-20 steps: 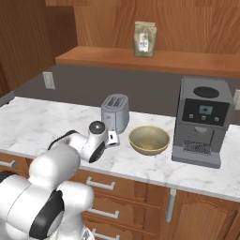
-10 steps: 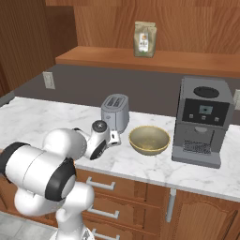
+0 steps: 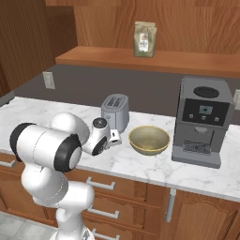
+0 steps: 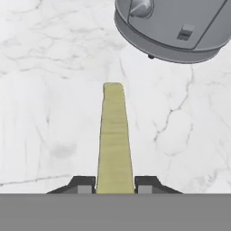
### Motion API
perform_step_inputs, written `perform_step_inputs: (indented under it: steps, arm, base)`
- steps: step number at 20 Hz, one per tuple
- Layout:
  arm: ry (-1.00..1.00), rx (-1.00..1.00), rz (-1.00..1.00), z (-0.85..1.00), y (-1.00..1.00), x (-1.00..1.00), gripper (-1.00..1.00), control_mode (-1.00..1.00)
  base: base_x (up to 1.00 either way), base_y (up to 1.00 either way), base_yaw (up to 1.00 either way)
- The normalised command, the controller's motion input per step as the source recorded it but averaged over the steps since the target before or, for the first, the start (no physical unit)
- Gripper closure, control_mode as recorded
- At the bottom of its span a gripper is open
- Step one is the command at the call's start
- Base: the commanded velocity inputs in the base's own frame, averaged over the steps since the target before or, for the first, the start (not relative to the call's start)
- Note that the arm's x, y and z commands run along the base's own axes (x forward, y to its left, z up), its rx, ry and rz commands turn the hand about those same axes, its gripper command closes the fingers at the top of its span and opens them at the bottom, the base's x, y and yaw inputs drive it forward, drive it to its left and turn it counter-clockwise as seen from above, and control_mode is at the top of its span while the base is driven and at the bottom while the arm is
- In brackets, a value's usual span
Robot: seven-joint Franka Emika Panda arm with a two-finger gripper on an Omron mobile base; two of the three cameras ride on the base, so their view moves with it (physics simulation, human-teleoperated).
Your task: Pick the egg and butter from the fridge and place them by the bowl for mixing.
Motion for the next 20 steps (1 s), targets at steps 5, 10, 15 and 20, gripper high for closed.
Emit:
perform_step_inputs:
  steps: [5,10,15,20]
  arm:
    - [0.0,0.0,0.0,-0.24,0.0,0.23,1.0,-1.0]
    - [0.0,0.0,0.0,-0.2,0.0,0.15,-1.0,-1.0]
    - [0.0,0.0,0.0,0.0,0.0,0.0,-1.0,-1.0]
    - [0.0,0.0,0.0,0.1,0.0,0.0,-1.0,-1.0]
  base:
    - [0.0,0.0,0.0]
    - [0.0,0.0,0.0]
    - [0.0,0.0,0.0]
    - [0.0,0.0,0.0]
